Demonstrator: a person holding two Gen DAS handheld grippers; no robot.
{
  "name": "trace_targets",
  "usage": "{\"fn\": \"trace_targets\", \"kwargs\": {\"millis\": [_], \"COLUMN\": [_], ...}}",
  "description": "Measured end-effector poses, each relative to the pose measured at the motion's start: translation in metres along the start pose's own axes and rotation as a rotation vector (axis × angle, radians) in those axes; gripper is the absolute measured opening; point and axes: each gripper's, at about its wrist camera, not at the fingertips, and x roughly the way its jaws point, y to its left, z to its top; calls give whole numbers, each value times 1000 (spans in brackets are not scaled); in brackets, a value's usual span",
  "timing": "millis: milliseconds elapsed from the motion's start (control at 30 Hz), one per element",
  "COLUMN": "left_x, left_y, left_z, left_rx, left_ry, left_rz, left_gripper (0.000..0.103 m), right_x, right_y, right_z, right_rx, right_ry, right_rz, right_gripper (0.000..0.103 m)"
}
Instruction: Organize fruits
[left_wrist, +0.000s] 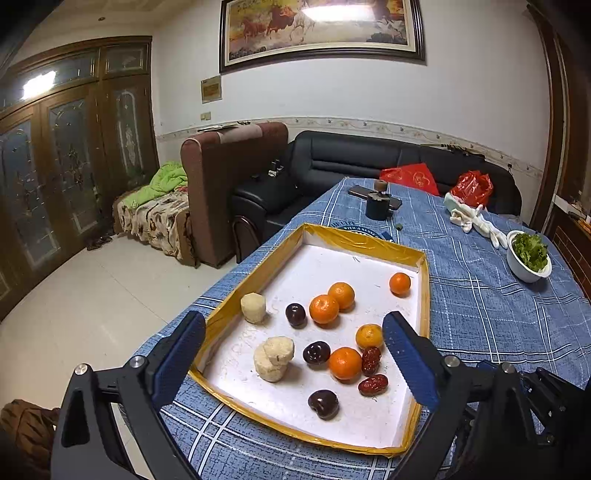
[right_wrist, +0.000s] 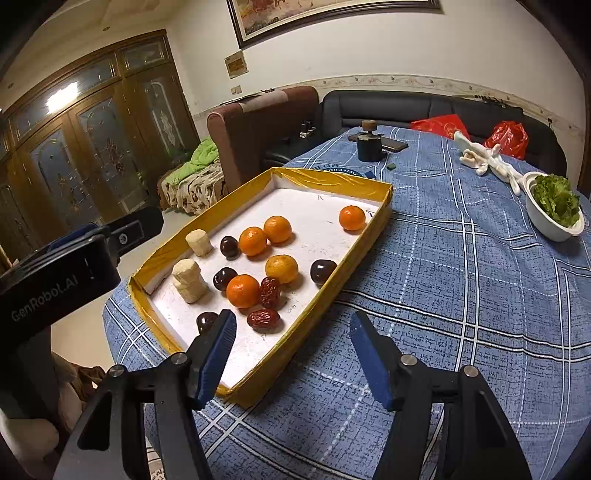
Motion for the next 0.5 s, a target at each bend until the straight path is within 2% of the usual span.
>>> {"fn": "trace_targets", "kwargs": {"millis": [500], "left_x": [-23], "left_y": [6], "left_z": [-3], "left_rx": [-2], "left_ry": [-24], "left_rz": [12], "left_gripper": [99], "right_x": [-17], "right_y": [11], "right_z": [-8], "right_rx": [-15], "right_ry": [-14], "right_rz": [-23], "right_gripper": [75]}}
